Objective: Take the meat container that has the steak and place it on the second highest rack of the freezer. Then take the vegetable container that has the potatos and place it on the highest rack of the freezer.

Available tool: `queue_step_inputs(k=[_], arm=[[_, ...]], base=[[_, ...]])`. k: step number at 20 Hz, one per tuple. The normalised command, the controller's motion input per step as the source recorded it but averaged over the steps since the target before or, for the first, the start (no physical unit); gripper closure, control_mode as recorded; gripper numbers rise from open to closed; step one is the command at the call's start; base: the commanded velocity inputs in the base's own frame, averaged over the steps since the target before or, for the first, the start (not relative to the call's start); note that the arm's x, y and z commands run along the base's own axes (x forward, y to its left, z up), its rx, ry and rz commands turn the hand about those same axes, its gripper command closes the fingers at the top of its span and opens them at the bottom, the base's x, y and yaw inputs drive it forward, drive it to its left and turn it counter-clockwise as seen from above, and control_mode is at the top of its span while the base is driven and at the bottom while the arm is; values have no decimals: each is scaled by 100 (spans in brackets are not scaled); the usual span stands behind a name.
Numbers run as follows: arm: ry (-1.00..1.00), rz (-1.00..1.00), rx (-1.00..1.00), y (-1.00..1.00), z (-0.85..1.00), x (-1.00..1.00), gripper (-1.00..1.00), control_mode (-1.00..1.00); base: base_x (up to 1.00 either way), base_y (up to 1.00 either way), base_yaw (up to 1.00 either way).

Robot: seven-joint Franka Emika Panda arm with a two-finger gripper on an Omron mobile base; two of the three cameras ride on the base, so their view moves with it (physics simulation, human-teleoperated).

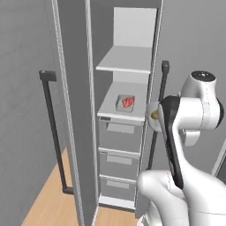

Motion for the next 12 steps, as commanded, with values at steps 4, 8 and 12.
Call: queue_step_inputs(k=[4, 8, 12], arm=[[0, 0, 0, 0, 0, 0, 100, 100], [0, 0, 0, 0, 0, 0, 100, 100], [0, 0, 0, 0, 0, 0, 100, 100]], base=[[28, 45, -23], [33, 48, -19], [45, 47, -13]])
